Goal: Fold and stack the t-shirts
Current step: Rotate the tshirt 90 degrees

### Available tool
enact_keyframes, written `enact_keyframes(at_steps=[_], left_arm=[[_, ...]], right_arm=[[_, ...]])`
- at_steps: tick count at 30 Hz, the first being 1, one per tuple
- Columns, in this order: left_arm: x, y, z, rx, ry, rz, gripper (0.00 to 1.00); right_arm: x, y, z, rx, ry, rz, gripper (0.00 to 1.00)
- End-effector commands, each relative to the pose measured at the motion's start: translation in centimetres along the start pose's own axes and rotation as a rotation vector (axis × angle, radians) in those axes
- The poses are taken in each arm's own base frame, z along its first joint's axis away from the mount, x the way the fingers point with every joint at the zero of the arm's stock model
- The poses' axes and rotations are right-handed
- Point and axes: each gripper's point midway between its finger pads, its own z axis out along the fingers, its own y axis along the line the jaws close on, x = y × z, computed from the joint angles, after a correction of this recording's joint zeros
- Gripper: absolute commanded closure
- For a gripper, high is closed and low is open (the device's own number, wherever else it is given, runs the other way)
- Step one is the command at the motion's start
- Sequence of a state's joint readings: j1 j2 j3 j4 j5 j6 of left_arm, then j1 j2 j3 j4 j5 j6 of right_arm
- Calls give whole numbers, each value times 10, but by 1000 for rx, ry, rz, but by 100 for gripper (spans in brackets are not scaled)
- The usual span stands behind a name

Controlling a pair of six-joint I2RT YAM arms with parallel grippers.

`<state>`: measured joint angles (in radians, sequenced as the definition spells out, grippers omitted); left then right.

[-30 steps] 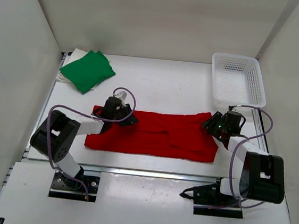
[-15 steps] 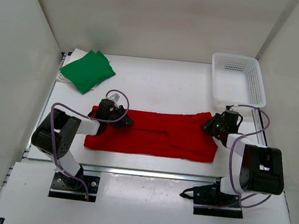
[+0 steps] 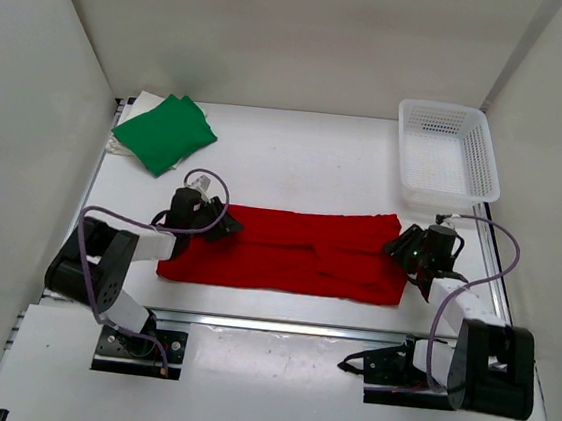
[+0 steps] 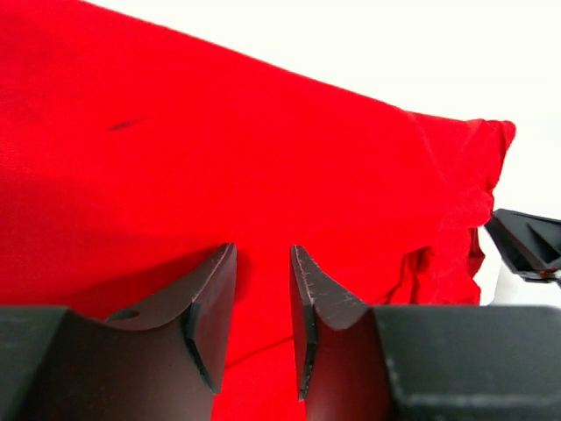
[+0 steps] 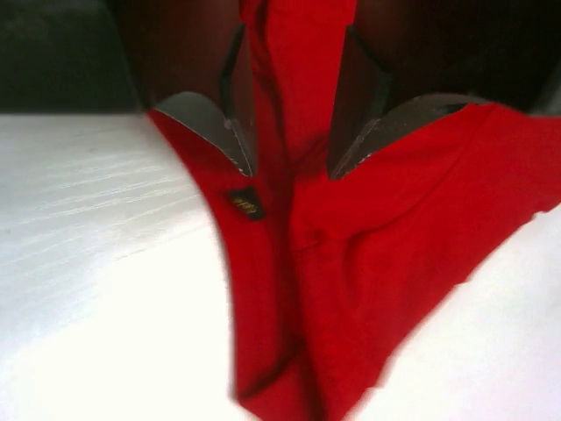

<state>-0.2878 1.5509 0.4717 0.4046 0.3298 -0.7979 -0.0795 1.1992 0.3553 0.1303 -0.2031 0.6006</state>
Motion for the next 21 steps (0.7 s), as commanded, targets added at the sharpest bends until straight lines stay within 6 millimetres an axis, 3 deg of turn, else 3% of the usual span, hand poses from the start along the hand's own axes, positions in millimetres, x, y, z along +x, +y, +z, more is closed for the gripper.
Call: enact_keyframes(at_steps=[1, 3, 6, 10, 15, 19, 21], left_arm=[[-10, -23, -14, 28, -54, 73, 59], [-14, -36, -15, 42, -71, 114, 58], [-7, -39, -12, 40, -49, 134, 57], [-3, -43, -3, 55, -23, 139, 58], [-7, -14, 6, 28, -9, 40, 62], [-5, 10, 5, -1, -3, -46, 63], [-10, 19, 2, -8, -24, -74, 64]], right_arm=[[-21, 22, -15, -35, -92, -72, 64], [-18, 37, -25, -72, -103, -106, 66], [15, 44, -32, -127, -22, -124, 82], [61, 24, -37, -91, 50, -185, 100], [98, 0, -38, -89, 151, -104, 100], [111, -11, -45, -56, 173, -125, 100], [111, -5, -51, -73, 167, -121, 100]])
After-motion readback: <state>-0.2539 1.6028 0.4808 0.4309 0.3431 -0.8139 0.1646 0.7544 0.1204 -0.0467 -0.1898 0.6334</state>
